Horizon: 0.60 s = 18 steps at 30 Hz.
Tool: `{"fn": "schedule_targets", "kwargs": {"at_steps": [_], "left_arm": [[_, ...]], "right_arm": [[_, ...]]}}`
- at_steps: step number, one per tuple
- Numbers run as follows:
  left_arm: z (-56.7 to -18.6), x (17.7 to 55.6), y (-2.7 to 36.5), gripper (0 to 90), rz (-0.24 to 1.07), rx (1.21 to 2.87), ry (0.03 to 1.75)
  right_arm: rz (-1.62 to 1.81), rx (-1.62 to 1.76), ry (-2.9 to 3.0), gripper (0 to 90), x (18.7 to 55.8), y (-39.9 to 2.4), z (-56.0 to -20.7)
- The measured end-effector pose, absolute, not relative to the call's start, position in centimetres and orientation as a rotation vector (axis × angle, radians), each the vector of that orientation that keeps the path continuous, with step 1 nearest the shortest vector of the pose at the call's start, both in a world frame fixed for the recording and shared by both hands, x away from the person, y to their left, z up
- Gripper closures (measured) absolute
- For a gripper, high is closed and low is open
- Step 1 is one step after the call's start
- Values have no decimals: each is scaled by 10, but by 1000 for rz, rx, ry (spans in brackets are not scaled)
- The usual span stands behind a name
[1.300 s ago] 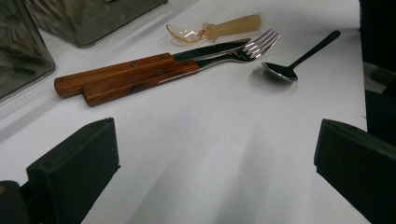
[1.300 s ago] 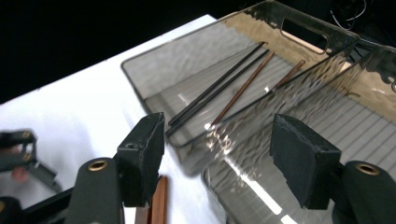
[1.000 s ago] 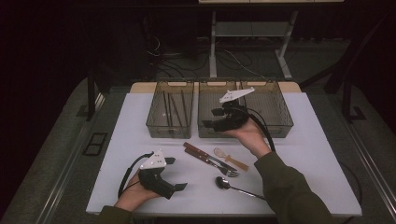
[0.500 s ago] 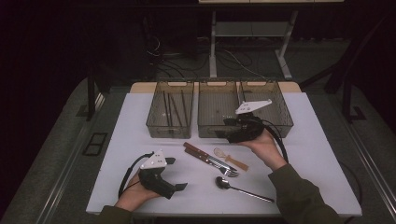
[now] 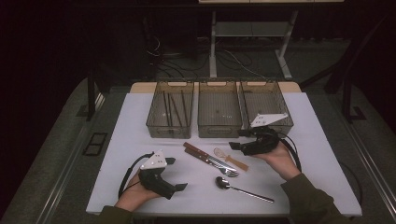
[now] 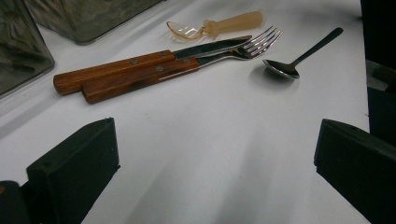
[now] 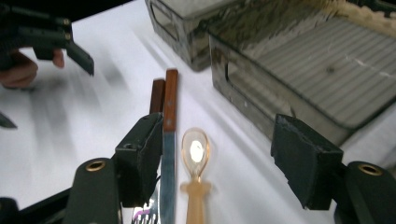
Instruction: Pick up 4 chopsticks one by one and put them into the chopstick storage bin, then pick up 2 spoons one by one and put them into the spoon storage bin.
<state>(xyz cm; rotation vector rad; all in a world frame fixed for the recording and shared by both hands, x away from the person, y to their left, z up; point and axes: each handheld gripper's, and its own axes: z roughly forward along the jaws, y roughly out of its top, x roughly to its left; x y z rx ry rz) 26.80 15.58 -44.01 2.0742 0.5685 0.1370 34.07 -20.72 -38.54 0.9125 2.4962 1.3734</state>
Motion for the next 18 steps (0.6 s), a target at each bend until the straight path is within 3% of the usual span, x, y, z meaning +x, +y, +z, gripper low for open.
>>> {"fn": "schedule_targets", "kwargs": {"at_steps": [18], "left_arm": [[-440,268,157,0,144,2082,575]], "right_arm": [[1287,931,2587,353,314,-231,-412]]}}
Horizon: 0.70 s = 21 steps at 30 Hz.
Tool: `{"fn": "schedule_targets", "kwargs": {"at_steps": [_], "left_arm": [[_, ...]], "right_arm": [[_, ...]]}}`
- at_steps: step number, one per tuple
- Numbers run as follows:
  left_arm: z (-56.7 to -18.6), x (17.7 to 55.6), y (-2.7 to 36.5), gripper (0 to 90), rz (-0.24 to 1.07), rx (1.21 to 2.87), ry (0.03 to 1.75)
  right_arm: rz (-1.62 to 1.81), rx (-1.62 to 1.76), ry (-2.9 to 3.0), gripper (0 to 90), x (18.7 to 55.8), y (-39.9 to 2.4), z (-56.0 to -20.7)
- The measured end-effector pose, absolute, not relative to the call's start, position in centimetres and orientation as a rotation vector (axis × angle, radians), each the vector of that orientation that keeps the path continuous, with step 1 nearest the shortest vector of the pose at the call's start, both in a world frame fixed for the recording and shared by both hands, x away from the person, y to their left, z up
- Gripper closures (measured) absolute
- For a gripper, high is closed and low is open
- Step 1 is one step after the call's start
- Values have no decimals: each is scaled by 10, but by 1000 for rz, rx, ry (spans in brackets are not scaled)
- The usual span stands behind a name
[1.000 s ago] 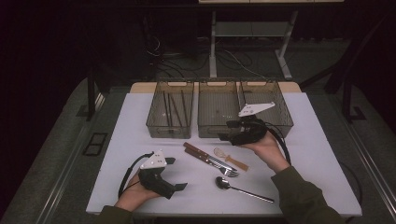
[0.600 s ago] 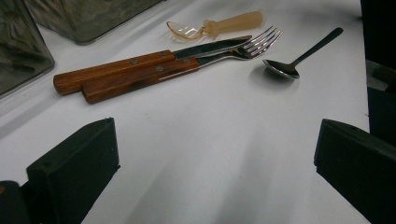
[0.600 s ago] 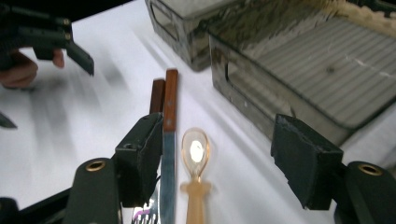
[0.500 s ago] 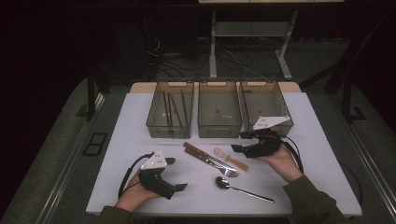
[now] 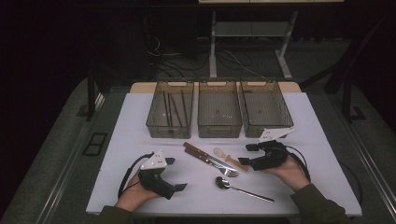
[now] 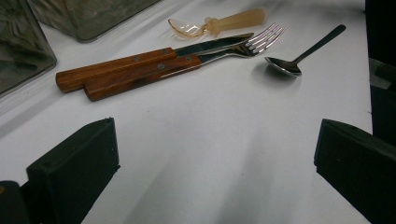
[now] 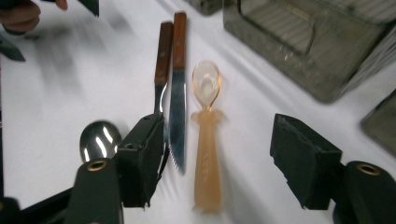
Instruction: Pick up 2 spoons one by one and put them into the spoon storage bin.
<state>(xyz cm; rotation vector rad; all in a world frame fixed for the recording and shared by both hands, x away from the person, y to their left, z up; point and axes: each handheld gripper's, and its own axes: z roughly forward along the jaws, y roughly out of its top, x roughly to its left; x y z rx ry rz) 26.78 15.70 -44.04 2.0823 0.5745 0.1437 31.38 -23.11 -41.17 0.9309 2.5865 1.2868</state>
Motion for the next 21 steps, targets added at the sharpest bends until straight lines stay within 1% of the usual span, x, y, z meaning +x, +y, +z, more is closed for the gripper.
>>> {"fn": "schedule_targets", "kwargs": {"at_steps": [1,6,10,12,16,17,21], "left_arm": [[-440,268,157,0,146,2079,577],[-441,269,157,0,146,2083,576],[-440,267,157,0,148,2083,571],[-440,268,157,0,146,2083,570],[-440,268,157,0,145,2085,566],[-440,268,156,0,145,2086,565],[-440,268,156,0,149,2087,566]], "right_arm": [[1282,935,2597,353,313,-232,-413],[1241,933,2630,420,310,-234,-419],[1183,937,2656,443,311,-231,-425],[1164,939,2676,483,312,-229,-427],[1126,929,2695,509,313,-225,-430],[1122,929,2708,531,313,-224,-431],[1100,910,2729,574,313,-220,-433]]}}
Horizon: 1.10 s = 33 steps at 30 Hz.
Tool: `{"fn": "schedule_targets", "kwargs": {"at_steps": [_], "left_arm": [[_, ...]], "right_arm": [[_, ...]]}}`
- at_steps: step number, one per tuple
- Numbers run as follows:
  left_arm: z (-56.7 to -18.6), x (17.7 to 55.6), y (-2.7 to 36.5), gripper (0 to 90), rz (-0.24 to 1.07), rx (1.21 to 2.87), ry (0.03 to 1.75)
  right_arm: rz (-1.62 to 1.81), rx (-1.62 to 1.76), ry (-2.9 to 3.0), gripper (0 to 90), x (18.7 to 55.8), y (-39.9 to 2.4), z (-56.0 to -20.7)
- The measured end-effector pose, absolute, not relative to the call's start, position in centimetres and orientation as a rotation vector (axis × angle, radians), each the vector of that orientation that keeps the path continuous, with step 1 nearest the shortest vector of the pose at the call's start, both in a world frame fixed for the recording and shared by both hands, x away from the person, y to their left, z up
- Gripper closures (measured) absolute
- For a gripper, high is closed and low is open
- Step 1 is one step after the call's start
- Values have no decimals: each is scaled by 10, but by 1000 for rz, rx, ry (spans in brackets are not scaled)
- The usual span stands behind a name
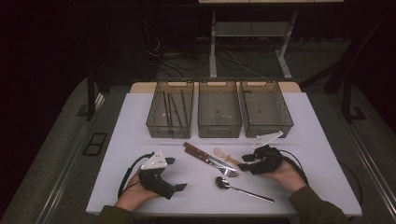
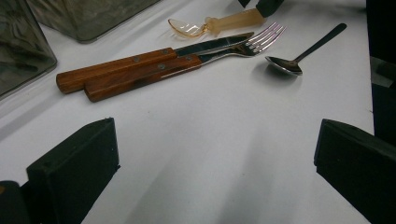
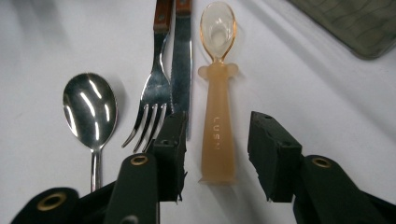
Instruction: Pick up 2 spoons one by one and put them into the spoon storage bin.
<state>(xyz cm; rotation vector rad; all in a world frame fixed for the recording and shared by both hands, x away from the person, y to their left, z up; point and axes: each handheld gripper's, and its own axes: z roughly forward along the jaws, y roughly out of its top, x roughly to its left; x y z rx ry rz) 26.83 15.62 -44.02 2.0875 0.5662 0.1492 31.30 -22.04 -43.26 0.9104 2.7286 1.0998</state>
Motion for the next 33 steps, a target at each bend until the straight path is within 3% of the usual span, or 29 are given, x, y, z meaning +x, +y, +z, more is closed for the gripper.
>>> {"fn": "schedule_targets", "kwargs": {"at_steps": [15,33], "left_arm": [[-441,268,156,0,147,2089,568],[-441,268,156,0,152,2101,571]], "right_arm": [[981,847,2766,718,312,-213,-440],[965,827,2768,735,311,-212,-440]]}}
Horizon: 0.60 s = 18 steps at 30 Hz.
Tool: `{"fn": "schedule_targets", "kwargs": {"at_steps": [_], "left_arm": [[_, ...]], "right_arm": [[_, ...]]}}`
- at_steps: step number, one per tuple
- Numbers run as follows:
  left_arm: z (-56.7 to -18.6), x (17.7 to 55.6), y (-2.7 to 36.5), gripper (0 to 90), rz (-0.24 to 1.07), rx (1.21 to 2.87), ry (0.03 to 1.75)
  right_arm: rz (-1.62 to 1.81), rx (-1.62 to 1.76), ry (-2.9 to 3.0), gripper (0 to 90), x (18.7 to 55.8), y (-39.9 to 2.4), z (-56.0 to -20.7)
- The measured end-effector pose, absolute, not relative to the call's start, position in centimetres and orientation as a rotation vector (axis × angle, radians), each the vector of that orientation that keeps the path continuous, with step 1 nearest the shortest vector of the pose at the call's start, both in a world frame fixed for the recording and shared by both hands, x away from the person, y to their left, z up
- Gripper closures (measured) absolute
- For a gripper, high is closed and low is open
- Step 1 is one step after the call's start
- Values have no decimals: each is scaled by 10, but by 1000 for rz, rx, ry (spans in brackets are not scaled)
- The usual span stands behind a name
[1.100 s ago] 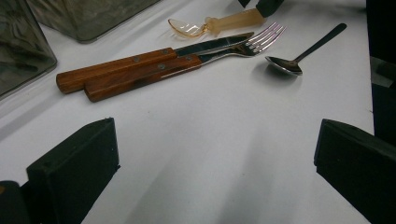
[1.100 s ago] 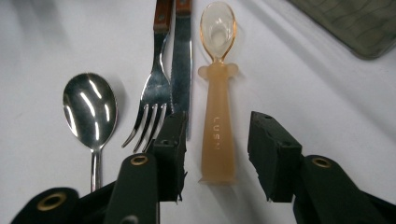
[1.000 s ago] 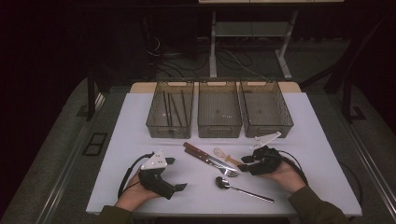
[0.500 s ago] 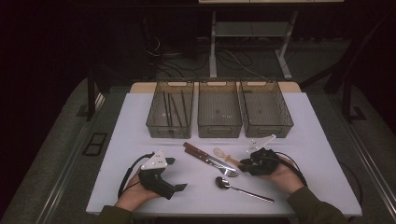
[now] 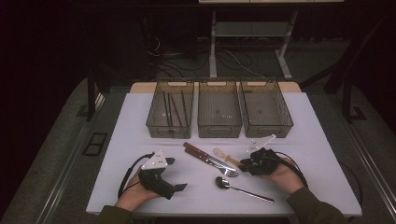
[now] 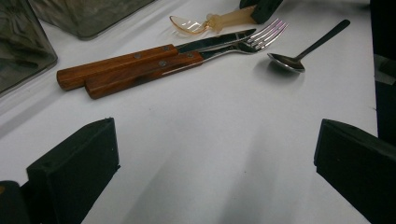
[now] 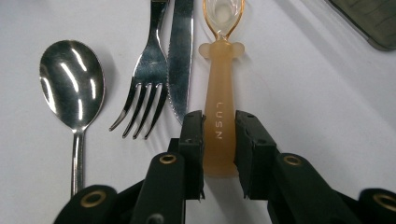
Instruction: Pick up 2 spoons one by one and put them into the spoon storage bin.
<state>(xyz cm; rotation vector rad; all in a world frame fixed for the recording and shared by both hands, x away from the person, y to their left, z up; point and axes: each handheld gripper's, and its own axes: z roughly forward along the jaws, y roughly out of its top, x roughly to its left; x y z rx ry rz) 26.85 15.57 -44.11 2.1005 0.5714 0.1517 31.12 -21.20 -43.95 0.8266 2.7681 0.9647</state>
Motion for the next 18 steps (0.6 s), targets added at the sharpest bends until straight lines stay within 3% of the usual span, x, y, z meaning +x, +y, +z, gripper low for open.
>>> {"fn": "schedule_targets", "kwargs": {"at_steps": [18], "left_arm": [[-441,269,156,0,149,2098,571]], "right_arm": [[1068,817,2732,737,315,-220,-423]]}}
